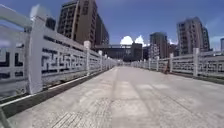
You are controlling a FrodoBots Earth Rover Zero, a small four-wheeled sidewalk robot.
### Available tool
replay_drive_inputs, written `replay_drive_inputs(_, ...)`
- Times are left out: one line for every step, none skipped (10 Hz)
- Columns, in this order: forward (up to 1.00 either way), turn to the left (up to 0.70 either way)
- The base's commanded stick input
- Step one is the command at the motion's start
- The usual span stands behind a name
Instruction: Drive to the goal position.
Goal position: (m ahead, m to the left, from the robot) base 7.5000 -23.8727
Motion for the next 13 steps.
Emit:
replay_drive_inputs(0.7,0.0)
replay_drive_inputs(0.7,0.0)
replay_drive_inputs(0.7,0.0)
replay_drive_inputs(0.7,0.0)
replay_drive_inputs(0.7,0.0)
replay_drive_inputs(0.7,0.0)
replay_drive_inputs(0.7,0.0)
replay_drive_inputs(0.7,0.0)
replay_drive_inputs(0.7,0.0)
replay_drive_inputs(0.7,0.0)
replay_drive_inputs(0.7,0.0)
replay_drive_inputs(0.7,0.0)
replay_drive_inputs(0.7,0.0)
